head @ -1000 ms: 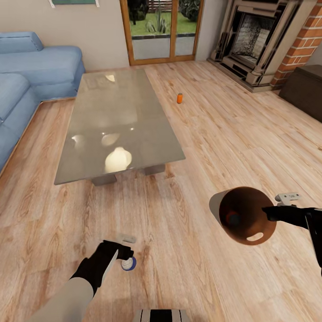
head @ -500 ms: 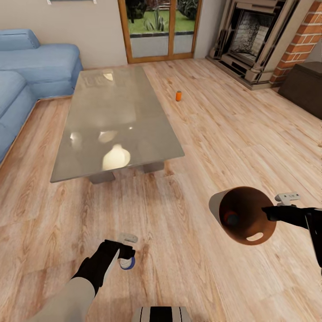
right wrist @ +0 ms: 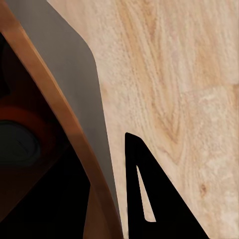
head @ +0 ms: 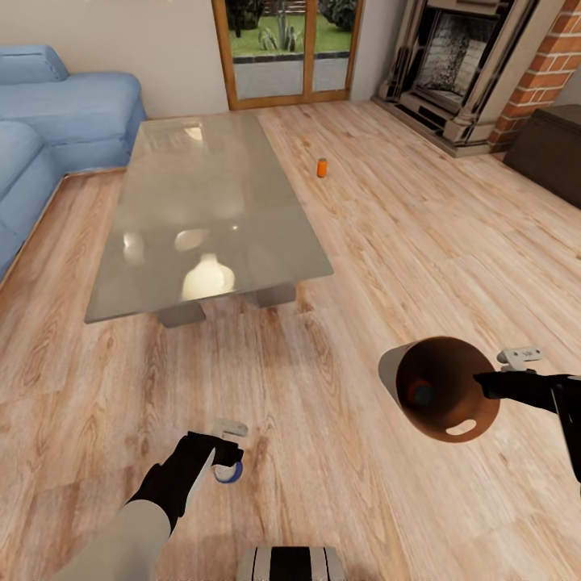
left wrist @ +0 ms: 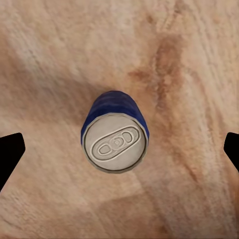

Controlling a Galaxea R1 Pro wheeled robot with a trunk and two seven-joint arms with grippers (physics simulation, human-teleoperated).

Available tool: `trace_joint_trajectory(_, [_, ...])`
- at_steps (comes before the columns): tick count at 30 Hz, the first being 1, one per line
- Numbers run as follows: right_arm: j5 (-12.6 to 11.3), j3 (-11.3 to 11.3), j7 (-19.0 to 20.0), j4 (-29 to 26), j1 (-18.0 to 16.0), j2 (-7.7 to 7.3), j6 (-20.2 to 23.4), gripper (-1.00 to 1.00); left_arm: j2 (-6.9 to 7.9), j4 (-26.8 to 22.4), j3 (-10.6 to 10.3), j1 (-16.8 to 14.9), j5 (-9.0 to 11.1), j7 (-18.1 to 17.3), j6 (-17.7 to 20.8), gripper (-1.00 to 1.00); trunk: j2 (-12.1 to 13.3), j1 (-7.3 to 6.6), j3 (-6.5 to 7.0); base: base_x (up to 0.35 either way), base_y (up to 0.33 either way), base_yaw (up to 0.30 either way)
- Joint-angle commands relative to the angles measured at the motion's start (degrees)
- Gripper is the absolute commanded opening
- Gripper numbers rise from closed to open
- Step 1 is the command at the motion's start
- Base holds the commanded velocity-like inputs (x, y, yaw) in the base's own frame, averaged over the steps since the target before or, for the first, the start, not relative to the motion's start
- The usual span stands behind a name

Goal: Put the three can of soda from the living room inside the tash can in the kitchen.

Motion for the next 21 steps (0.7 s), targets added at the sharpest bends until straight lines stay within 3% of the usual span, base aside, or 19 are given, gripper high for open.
trace_joint_trajectory(1, [-0.8, 0.0, 0.1, 0.0, 0.0, -0.04, 0.2, -1.00, 0.01, 0.0, 0.0, 0.0, 0.0, 0.0, 0.0, 1.00, -0.4, 0.22, -0.26, 0.000, 0.000, 0.000])
trace_joint_trajectory(6, [-0.2, 0.0, 0.2, -0.2, -0.1, -0.16, 0.3, -1.00, 0.03, 0.0, 0.0, 0.0, 0.0, 0.0, 0.0, 1.00, -2.4, 1.32, -1.57, 0.000, 0.000, 0.000])
trace_joint_trajectory(10, [1.2, 0.0, 0.4, -0.2, -0.2, -0.19, 0.3, -1.00, 0.03, 0.0, 0.0, 0.0, 0.0, 0.0, 0.0, 1.00, -2.4, 1.32, -1.92, 0.000, 0.000, 0.000])
trace_joint_trajectory(21, [1.7, 0.0, 0.5, -1.7, -0.5, -0.51, 1.7, -1.00, 0.04, 0.0, 0.0, 0.1, 0.0, 0.1, 0.0, 1.00, -2.4, 1.32, -2.20, 0.000, 0.000, 0.000])
